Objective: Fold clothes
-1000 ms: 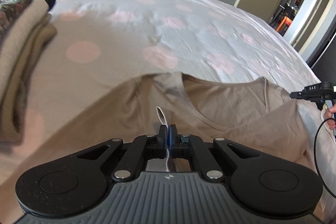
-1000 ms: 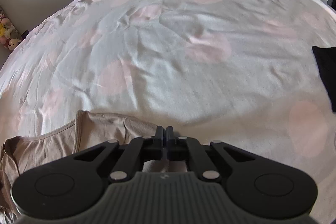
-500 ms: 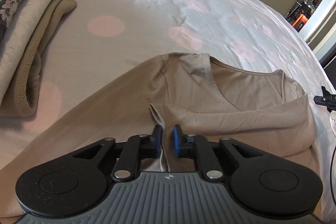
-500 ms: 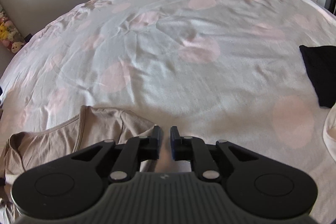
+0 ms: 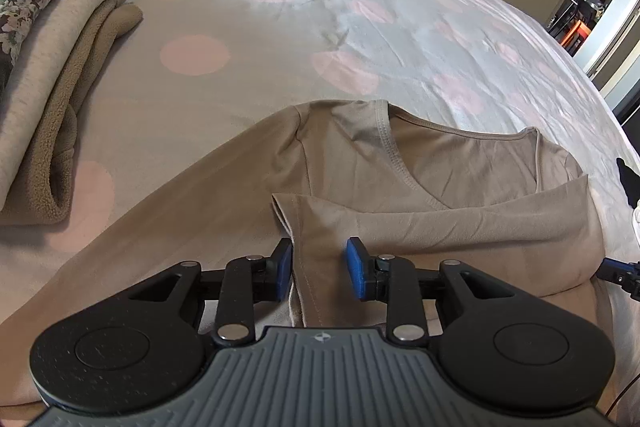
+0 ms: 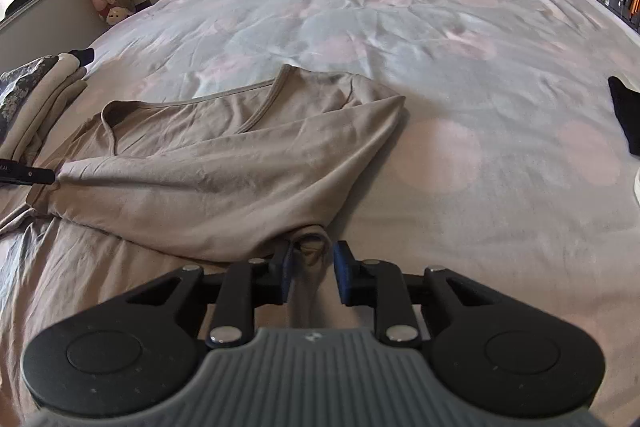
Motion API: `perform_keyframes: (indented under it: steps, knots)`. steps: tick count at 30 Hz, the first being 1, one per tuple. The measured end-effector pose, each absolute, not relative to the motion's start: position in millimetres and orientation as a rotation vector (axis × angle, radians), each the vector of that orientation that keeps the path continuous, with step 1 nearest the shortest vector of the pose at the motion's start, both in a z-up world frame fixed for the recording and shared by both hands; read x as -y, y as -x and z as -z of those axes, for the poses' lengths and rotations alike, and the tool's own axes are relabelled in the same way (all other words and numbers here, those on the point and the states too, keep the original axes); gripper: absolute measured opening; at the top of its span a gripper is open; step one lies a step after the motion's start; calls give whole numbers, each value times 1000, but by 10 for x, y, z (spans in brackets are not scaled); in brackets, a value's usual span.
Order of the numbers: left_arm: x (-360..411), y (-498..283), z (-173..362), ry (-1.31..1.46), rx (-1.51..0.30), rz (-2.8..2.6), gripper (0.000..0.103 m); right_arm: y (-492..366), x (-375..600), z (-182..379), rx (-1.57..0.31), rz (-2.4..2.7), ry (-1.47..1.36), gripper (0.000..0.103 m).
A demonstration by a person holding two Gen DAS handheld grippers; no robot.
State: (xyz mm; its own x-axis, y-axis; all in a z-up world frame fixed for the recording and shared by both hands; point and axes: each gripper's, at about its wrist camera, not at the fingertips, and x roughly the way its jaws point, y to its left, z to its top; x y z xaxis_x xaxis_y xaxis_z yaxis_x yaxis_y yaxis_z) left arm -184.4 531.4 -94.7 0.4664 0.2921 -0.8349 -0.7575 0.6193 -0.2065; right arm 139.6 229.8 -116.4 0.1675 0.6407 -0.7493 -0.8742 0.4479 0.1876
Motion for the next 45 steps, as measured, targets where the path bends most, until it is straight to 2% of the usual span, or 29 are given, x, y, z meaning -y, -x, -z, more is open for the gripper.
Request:
perform_keyframes:
  steps: [3,4,5,6,14,17,19,20,24,26,30,31,32,37,41,43,45]
  knots:
    - [-5314,1819,957,620,-867,-699,26,-1394,-2371,1188,-851,-1077,338,23]
    - [-5309,1815,954,621,-867,-700,22,-1415,-2379,1184,-859,-1078,332,9]
    - [-5301,1820,935,620,-859,-696,3,-1433,-2368,1170,-870,-1078,322,8]
    - [-5294,1826,914,619,-851,-693,1,-1439,-2337,1144,-870,-1070,313,8]
    - [-5323,1803,1041,608,-929,-717,0,-1557,-2049,1245,-934,-991,305,5]
    - [-5335,1837,1050,623,-919,-717,4,-1610,-2028,1247,-958,-988,271,6]
    - [-5317,1842,994,593,-935,-709,14,-1620,-2018,1190,-961,-996,276,9]
    - [-5310,1848,953,570,-937,-706,23,-1618,-2004,1143,-951,-1000,282,13]
    - [-5339,1843,788,514,-911,-683,41,-1688,-1960,945,-914,-1009,284,13]
    - [-5381,1795,748,498,-902,-677,44,-1760,-2019,851,-904,-1021,275,14]
    - [-5447,1691,812,483,-910,-681,44,-1853,-2304,716,-853,-1052,300,16]
    - [-5455,1680,840,483,-910,-681,44,-1874,-2389,695,-840,-1063,303,26]
    - [-5463,1670,868,483,-909,-681,43,-1898,-2471,682,-827,-1071,304,34]
    - [-5501,1617,1008,480,-908,-681,33,-2111,-2891,773,-822,-1045,337,34]
    - [-5515,1605,1063,479,-898,-670,15,-2233,-3095,984,-873,-1023,333,34]
    - [-5514,1617,1060,479,-888,-659,8,-2218,-3125,1090,-897,-1025,346,34]
    - [-5494,1615,1053,466,-880,-649,3,-2172,-3136,1169,-894,-1027,379,26]
